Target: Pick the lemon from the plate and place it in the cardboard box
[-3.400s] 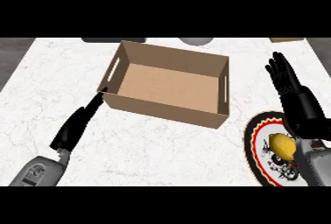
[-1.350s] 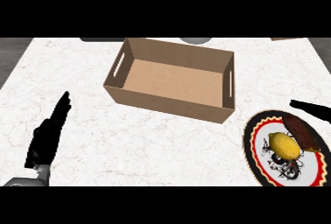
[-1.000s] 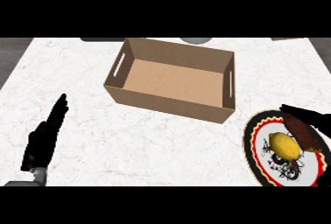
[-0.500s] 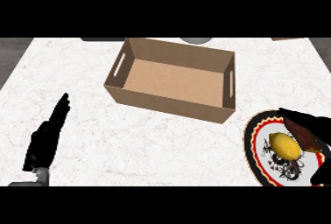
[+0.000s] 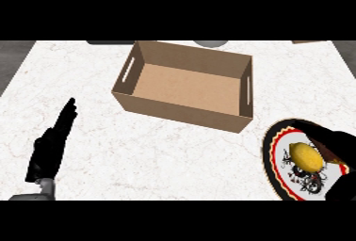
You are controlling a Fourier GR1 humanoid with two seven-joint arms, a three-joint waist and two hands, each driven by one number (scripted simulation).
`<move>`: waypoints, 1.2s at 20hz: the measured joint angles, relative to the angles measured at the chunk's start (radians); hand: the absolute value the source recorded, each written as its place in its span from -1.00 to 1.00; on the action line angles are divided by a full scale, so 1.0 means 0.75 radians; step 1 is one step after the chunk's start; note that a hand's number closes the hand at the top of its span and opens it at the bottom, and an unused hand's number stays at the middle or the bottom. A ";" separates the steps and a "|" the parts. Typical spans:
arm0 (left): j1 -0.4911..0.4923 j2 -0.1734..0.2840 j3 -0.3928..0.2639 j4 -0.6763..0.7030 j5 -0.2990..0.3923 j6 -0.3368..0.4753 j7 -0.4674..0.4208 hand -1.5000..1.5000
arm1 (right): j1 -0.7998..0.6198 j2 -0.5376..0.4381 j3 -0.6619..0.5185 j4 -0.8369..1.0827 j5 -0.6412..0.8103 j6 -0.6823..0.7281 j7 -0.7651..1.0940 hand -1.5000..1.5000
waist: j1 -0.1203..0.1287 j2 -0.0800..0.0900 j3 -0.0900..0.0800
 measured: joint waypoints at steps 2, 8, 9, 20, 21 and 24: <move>-0.006 -0.014 0.007 0.005 -0.021 -0.006 -0.003 0.00 | -0.002 0.023 -0.015 0.010 0.028 0.006 -0.014 -1.00 | 0.000 0.000 0.000; -0.001 -0.049 0.037 0.023 -0.051 -0.030 -0.025 0.00 | -0.027 0.085 -0.045 0.065 0.101 0.016 -0.052 -1.00 | 0.001 0.000 0.000; -0.001 -0.047 0.049 0.024 -0.049 -0.044 -0.026 0.00 | -0.032 0.085 -0.058 0.074 0.111 0.023 -0.061 -1.00 | 0.001 0.000 0.000; 0.039 -0.082 0.091 0.003 -0.081 -0.092 -0.059 0.00 | -0.066 0.148 -0.055 0.197 0.256 -0.005 -0.157 1.00 | 0.003 -0.002 -0.003; 0.049 -0.094 0.086 0.009 -0.092 -0.084 -0.076 0.00 | -0.072 0.159 -0.056 0.217 0.260 -0.006 -0.164 1.00 | 0.003 -0.002 -0.003; 0.046 -0.084 0.112 0.015 -0.081 -0.112 -0.077 0.00 | -0.067 0.172 -0.064 0.216 0.286 -0.051 -0.199 1.00 | 0.002 -0.002 -0.003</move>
